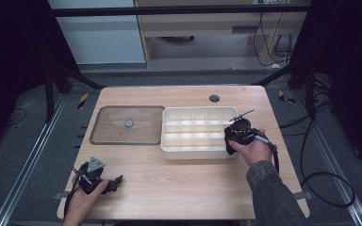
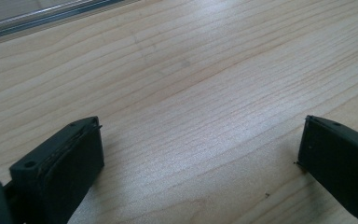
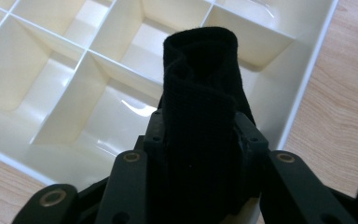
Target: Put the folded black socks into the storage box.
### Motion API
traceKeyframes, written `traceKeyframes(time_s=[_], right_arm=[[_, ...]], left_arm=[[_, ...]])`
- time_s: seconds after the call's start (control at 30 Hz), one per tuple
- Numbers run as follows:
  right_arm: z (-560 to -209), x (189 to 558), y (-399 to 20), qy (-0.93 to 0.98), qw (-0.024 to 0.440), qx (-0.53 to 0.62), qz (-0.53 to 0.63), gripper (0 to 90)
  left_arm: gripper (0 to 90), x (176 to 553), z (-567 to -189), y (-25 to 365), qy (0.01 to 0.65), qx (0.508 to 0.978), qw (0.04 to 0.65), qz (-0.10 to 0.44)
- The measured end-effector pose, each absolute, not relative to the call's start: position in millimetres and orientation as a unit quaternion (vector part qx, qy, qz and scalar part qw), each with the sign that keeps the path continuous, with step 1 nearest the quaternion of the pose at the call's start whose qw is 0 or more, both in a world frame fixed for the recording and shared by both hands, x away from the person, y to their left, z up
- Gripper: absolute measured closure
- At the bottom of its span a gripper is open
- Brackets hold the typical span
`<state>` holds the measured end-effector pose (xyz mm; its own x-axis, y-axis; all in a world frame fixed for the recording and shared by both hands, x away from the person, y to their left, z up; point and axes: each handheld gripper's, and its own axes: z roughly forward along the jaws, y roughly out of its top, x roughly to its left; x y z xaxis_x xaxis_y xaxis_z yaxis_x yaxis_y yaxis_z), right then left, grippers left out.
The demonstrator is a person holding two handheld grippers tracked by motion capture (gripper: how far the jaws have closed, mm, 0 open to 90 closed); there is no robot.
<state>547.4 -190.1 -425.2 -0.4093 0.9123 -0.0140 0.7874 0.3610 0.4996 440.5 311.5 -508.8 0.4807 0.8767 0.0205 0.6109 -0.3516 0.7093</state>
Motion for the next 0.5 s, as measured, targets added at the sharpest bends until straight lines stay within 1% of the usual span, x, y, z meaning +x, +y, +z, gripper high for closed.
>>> traceKeyframes(time_s=[0.23,0.5], right_arm=[[-417.1,546.6,-192.6,0.815,0.154,0.514,0.22,54.1],[-390.7,540.1,-195.6,0.815,0.162,0.504,0.234,43.8]], left_arm=[[0.0,440.5,-509.0,311.3,0.468,0.795,0.327,0.205],[0.0,440.5,-508.9,311.3,0.468,0.795,0.327,0.204]])
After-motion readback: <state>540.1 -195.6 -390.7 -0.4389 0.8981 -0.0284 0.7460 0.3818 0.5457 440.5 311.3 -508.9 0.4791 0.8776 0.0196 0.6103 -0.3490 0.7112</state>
